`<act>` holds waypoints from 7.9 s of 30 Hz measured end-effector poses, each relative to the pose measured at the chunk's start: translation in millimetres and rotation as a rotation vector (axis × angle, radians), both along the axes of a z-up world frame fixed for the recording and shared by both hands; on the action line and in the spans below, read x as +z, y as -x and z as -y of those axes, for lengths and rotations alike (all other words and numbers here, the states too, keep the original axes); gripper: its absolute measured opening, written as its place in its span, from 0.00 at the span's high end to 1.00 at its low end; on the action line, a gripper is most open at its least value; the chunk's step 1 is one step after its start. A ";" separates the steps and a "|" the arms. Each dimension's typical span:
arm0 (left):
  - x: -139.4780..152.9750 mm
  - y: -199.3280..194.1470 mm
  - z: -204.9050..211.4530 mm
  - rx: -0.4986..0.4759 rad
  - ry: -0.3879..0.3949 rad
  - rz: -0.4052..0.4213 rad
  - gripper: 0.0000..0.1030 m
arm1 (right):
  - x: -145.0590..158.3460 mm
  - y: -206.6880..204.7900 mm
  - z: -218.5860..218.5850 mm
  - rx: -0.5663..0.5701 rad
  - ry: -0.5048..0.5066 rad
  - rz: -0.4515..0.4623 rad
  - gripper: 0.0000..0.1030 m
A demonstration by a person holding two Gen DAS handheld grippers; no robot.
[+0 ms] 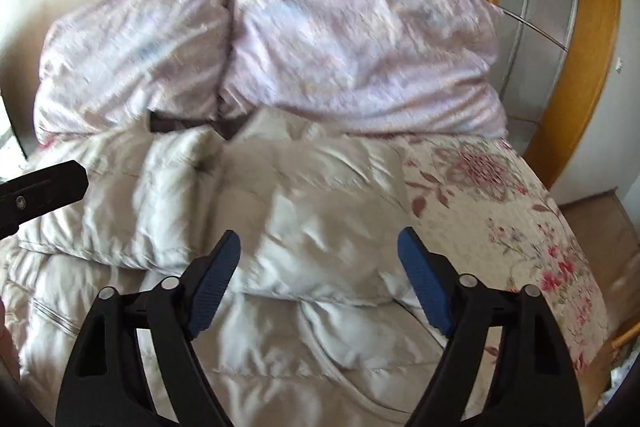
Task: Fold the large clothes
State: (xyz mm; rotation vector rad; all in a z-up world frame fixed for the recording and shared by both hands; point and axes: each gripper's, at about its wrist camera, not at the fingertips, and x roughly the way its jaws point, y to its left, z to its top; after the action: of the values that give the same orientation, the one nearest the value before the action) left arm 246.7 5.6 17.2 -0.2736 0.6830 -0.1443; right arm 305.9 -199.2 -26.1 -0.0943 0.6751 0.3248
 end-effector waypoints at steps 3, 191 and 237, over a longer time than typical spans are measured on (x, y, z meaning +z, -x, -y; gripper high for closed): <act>-0.4 10.6 -44.4 0.132 -0.076 -0.017 0.21 | 5.0 -0.8 -25.3 0.128 -0.050 -0.012 0.44; -54.9 -109.6 -176.2 0.593 -0.468 -0.110 0.02 | -16.5 -181.7 -57.1 -0.105 0.037 -0.027 0.14; -108.0 -164.5 -266.7 0.622 -0.249 -0.314 0.02 | -104.2 -265.2 -13.1 -0.246 0.065 -0.230 0.06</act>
State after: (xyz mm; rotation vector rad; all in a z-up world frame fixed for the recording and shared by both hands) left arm 411.2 272.3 -90.8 -0.2597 0.8872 0.5856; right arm 571.2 -186.0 -130.3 -0.0354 0.9154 0.0763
